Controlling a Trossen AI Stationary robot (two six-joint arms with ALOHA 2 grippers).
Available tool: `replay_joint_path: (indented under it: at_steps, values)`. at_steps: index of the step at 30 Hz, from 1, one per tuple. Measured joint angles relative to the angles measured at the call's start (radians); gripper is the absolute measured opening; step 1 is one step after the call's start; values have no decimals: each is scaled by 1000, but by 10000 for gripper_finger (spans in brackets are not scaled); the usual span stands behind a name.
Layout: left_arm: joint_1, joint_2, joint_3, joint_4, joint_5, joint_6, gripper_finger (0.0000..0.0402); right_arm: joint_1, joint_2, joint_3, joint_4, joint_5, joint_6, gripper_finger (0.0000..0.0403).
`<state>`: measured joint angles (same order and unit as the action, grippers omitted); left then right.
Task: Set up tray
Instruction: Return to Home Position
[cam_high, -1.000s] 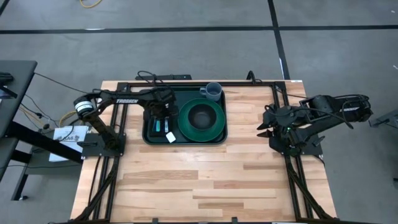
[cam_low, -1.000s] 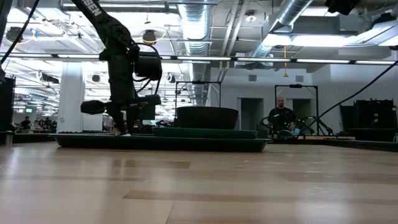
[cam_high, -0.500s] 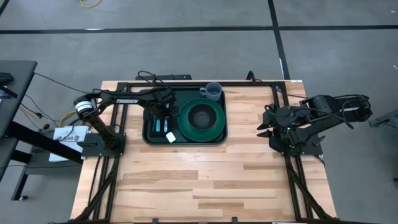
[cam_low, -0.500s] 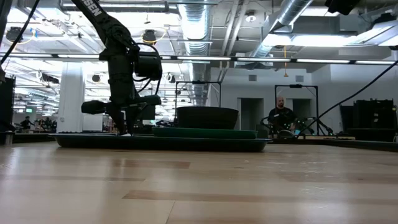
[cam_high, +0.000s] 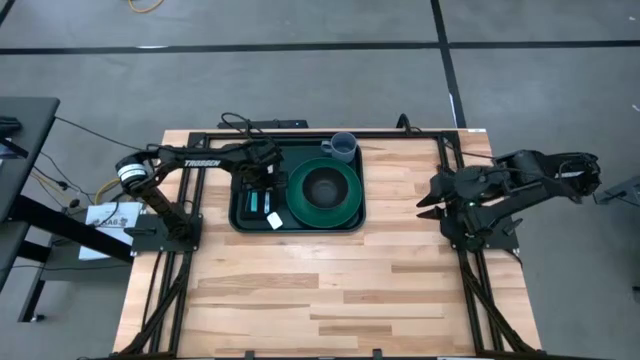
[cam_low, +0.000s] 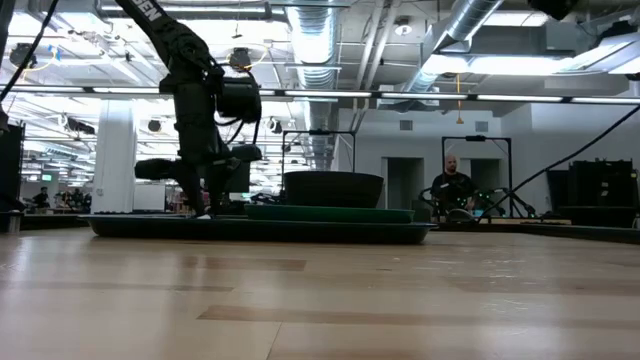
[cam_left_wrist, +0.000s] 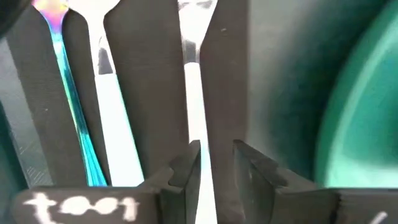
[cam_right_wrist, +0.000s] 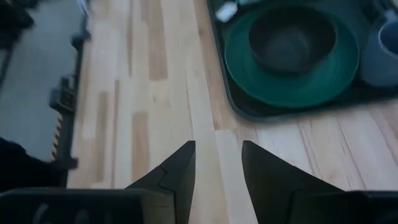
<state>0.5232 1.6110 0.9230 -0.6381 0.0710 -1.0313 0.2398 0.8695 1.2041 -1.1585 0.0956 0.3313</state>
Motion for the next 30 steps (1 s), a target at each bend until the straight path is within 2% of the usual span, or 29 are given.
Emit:
replay_joint_path:
  at_steps: [2, 6, 14, 21, 24, 30]
  values:
    - [-3, -17, 10, -2, -12, 0, 81, 0, -34, -5, 39, 0, -4, 122]
    - [-6, -64, 36, -4, -27, 0, 84, 0, -132, -108, 271, -63, -40, 122]
    - [-53, -194, 135, 6, -92, -9, 84, 0, -439, -504, 836, -209, -43, 122]
    - [-108, -307, 229, 2, -225, -26, 84, 0, -723, -823, 1370, -233, -91, 122]
    - [-125, -344, 257, 1, -290, -26, 84, 0, -802, -904, 1488, -232, -132, 122]
    - [-174, -395, 302, 3, -388, 5, 84, 0, -867, -1004, 1565, -229, -257, 122]
